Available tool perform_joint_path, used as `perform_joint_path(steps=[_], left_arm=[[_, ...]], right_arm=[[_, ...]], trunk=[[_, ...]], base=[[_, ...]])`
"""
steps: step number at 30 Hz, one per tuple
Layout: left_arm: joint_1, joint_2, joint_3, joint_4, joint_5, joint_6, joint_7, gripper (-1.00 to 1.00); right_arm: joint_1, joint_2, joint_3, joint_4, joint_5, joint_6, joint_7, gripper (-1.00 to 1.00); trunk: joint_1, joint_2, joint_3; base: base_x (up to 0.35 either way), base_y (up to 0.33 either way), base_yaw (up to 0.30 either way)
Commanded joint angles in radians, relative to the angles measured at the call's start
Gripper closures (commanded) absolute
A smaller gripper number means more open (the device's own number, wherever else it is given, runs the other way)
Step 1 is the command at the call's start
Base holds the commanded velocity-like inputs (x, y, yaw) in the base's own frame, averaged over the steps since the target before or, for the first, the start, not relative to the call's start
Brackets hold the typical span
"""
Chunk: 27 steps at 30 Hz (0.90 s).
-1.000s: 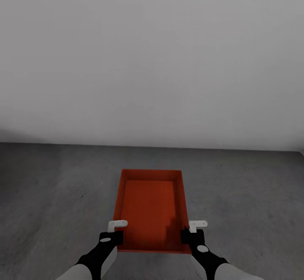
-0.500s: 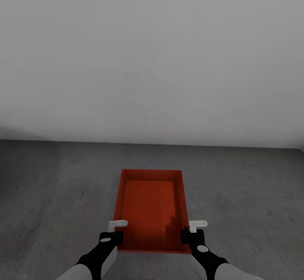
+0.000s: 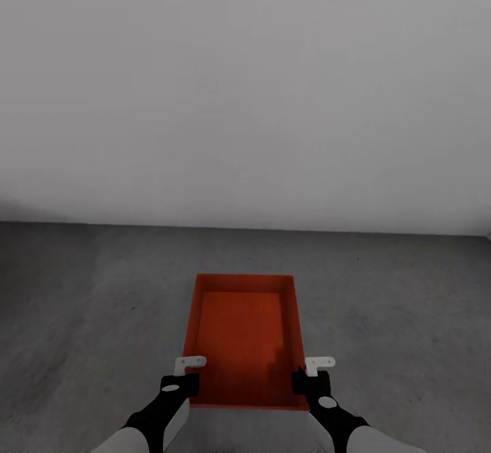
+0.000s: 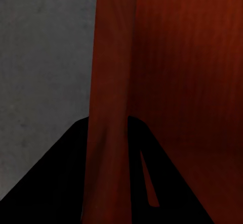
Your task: Move the two storage containers from the living room to the garage. In the garage, place one container on the floor and stack the other container on top of it (either order is fine).
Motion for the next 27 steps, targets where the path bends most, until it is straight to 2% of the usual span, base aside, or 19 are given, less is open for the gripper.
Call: perform_joint_path(steps=[1, 27], left_arm=[[0.000, -0.001, 0.016, -0.006, -0.015, 0.007, 0.010, 1.00], [0.000, -0.001, 0.016, -0.006, -0.015, 0.007, 0.010, 1.00]], right_arm=[[0.000, 0.006, -0.030, 0.003, -0.011, -0.003, -0.010, 1.00], [0.000, 0.006, -0.030, 0.003, -0.011, -0.003, -0.010, 1.00]], trunk=[[0.000, 0.000, -0.002], [0.000, 0.000, -0.044]], base=[[0.000, 0.000, 0.000], [0.000, 0.000, 0.000]])
